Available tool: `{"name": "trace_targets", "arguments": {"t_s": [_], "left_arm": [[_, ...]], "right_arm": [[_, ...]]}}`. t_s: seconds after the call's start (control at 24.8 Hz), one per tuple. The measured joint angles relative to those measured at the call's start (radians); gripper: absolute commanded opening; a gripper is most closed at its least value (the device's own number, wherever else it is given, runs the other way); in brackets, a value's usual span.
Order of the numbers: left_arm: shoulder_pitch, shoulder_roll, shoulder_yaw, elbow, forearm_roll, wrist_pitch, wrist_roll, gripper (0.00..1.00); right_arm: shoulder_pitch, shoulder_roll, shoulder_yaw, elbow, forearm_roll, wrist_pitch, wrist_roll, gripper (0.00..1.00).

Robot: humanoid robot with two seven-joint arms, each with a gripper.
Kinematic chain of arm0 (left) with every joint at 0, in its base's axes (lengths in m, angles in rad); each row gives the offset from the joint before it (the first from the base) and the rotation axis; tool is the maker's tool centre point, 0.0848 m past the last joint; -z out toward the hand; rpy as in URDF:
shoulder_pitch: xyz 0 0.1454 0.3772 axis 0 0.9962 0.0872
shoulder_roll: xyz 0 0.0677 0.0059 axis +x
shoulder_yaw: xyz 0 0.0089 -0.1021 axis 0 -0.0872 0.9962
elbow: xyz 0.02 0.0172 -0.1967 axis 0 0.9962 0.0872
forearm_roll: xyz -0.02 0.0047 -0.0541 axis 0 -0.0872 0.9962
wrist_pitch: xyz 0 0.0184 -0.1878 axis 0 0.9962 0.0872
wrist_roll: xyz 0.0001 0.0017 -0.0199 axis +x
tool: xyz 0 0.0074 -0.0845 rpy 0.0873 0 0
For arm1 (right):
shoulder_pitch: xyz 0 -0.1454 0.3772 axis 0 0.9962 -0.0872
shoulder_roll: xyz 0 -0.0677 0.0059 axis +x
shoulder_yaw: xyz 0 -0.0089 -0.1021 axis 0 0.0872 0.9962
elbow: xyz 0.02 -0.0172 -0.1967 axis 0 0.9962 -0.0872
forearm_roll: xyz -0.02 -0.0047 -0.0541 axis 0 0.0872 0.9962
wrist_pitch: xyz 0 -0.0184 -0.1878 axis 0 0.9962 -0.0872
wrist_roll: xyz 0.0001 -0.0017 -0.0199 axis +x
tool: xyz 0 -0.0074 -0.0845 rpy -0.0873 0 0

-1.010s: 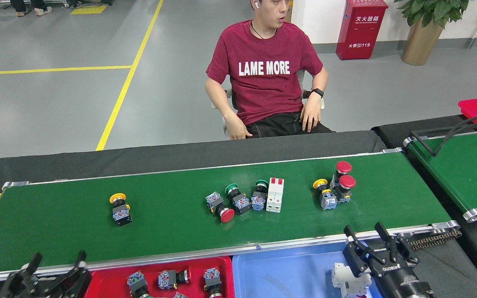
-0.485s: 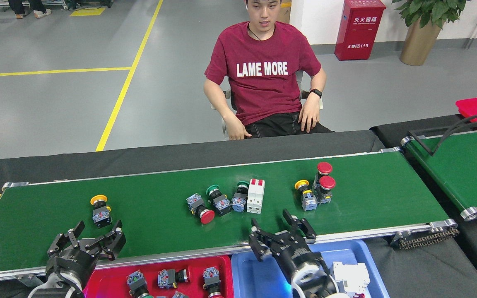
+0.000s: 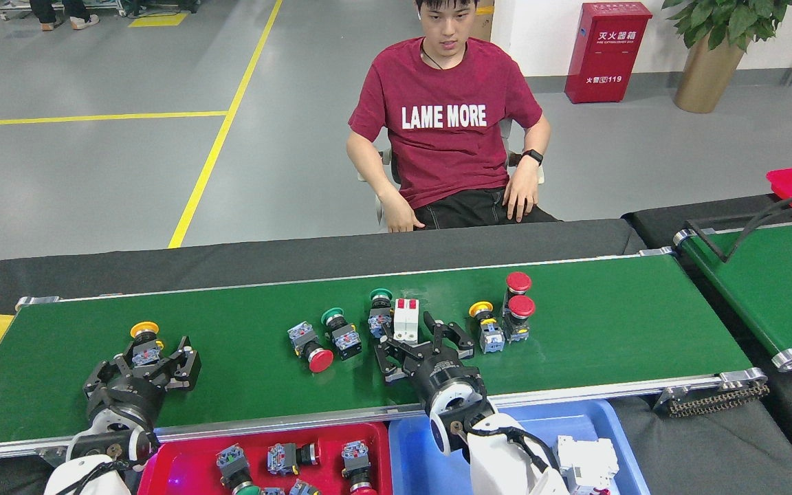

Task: Pick switch part from conveyor to tray

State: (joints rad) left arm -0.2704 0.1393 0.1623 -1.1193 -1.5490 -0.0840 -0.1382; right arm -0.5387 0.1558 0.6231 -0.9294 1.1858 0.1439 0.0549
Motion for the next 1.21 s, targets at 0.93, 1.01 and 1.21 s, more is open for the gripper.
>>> {"name": "trace_targets", "arguments": {"t_s": [0.93, 1.01, 1.21], "left_arm": [[0.620, 0.000, 0.164, -0.582, 0.062, -0.698, 0.114, 1.00], [0.620, -0.057, 0.190, -0.586, 0.062, -0.657, 0.115, 1.00], [0.616, -0.136, 0.293, -0.611, 0.071, -0.376, 0.115, 1.00]], "right_arm": [[0.547, -0.576, -0.500, -0.549, -0.483, -0.901, 0.091, 0.09], [0.614, -0.605, -0.559, -0.534, -0.509, -0.913, 0.091, 0.16], [0.695, -0.613, -0.577, -0.542, -0.513, -0.913, 0.097, 0.82]]}}
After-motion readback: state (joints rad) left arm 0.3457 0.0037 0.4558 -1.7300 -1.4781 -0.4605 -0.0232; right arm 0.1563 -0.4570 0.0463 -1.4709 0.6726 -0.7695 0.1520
